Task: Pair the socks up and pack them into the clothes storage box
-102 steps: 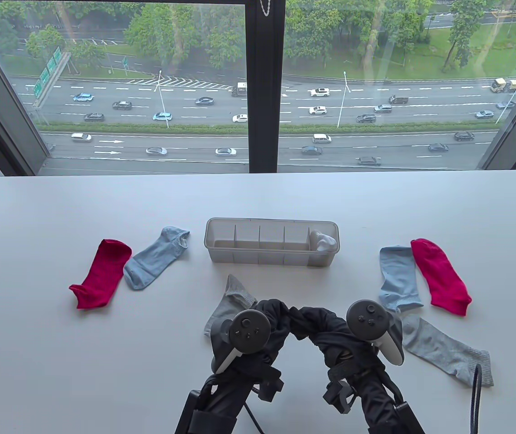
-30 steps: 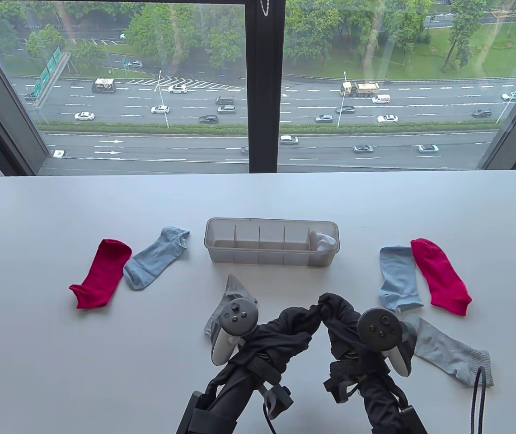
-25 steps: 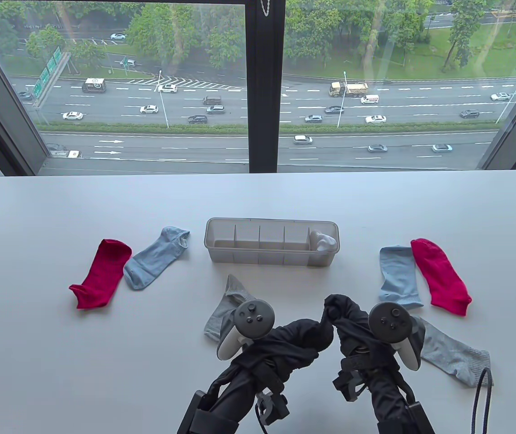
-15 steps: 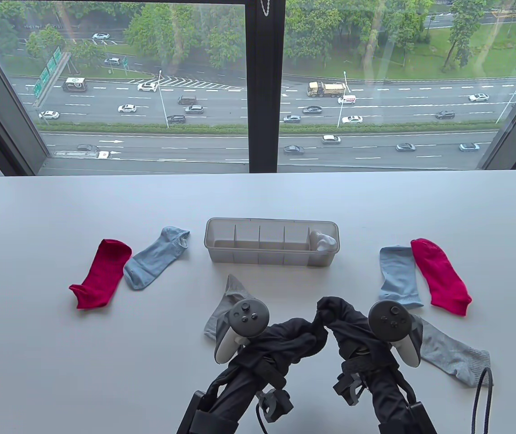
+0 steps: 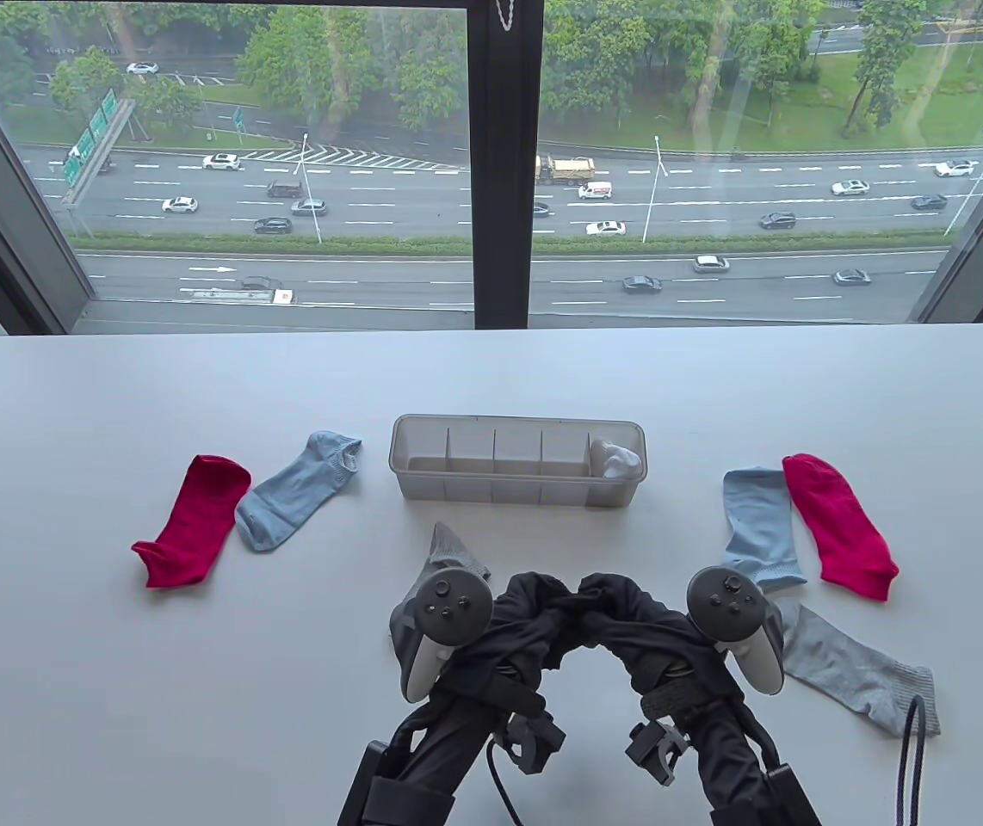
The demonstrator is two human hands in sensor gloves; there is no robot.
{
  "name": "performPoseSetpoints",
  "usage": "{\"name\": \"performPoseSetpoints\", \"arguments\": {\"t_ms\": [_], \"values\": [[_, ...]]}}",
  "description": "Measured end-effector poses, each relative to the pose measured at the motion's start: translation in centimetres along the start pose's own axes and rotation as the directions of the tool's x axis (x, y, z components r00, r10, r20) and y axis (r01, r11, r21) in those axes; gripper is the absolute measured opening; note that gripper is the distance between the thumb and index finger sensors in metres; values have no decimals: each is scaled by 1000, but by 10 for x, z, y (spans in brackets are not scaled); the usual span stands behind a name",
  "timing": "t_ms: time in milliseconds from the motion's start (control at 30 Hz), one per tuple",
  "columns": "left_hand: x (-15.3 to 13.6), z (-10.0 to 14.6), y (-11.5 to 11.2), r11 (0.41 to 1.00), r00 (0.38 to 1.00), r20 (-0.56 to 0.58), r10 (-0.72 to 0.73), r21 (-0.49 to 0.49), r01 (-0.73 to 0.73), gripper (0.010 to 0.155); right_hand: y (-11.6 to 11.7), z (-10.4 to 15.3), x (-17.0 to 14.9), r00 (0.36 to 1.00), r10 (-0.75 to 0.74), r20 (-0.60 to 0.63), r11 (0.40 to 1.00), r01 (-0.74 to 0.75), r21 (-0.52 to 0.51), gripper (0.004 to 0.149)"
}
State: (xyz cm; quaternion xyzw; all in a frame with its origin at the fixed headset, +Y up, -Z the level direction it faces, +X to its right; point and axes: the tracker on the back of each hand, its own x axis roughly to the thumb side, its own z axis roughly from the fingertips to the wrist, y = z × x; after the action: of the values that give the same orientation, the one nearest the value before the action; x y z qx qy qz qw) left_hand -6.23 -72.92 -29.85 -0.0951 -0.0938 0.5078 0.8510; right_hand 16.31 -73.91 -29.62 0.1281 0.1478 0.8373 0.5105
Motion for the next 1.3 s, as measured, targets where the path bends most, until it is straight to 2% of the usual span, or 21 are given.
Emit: {"name": "performPoseSetpoints", "arguments": {"t_ms": [67,133,200,300,333,400,533,600,633,667,700,733,767,800,833,867,933,1000,1167,1233,1300], "values": [[-3,-1,1,994,1000,-26,6,-110,-9,73,0,1,0,1000,13,7,1000,-13,-16,53],[-5,1,0,966,989,-16,-145,-219,138,73,-2,2,1,1000,15,21,999,-14,-51,53],[0,0,-2,955,975,25,-220,-200,221,56,-2,3,0,1000,2,23,999,-1,-34,55],[9,3,-1,973,973,72,-221,-46,225,43,-4,4,-3,999,-47,3,998,47,-35,62],[9,4,-1,978,975,86,-203,-31,206,42,-5,4,-4,999,-42,8,999,43,-31,61],[6,5,2,988,983,93,-156,-1,157,41,-8,4,-4,999,-33,13,998,34,-47,56],[-5,5,4,996,995,37,88,-7,-88,45,-8,3,-6,997,-75,19,997,75,-28,52],[-8,4,7,992,992,37,122,-9,-122,48,-9,4,-6,998,-51,21,998,52,-47,51],[-8,3,7,991,990,51,131,-41,-129,50,-10,5,-6,999,-49,24,997,50,-58,51],[-8,1,6,988,990,67,123,-105,-116,58,-10,5,-6,998,-56,28,996,58,-63,51],[-8,0,5,982,993,56,107,-160,-97,71,-9,5,-5,998,-50,26,997,52,-60,51],[-7,0,1,965,997,45,63,-256,-49,83,-7,4,-4,999,-18,27,999,19,-45,51],[-6,0,-1,961,999,43,24,-276,-12,89,-6,3,-4,1000,0,30,999,1,-34,51],[-5,-1,-3,963,999,34,-33,-268,41,84,-3,3,-1,1000,17,25,1000,-16,-23,50],[-3,-1,-3,968,998,36,-51,-245,58,67,-1,2,0,999,24,22,1000,-24,-15,50],[-3,-1,-3,973,998,24,-60,-222,64,58,-1,2,0,999,41,12,999,-41,-20,50],[-4,0,1,992,999,26,-43,-119,46,47,-2,1,-2,998,52,20,999,-52,2,54],[-3,0,2,993,999,33,-21,-112,24,45,-2,2,-3,1000,-11,13,1000,11,-19,57],[0,5,7,999,997,80,2,49,-6,45,-4,2,-3,999,-46,19,999,46,-19,56],[5,7,9,993,992,102,-80,94,70,45,-3,2,-2,995,-95,12,995,95,-28,56],[9,8,11,975,972,125,-198,129,181,46,-4,2,-2,998,-60,9,997,60,-43,55]]}}
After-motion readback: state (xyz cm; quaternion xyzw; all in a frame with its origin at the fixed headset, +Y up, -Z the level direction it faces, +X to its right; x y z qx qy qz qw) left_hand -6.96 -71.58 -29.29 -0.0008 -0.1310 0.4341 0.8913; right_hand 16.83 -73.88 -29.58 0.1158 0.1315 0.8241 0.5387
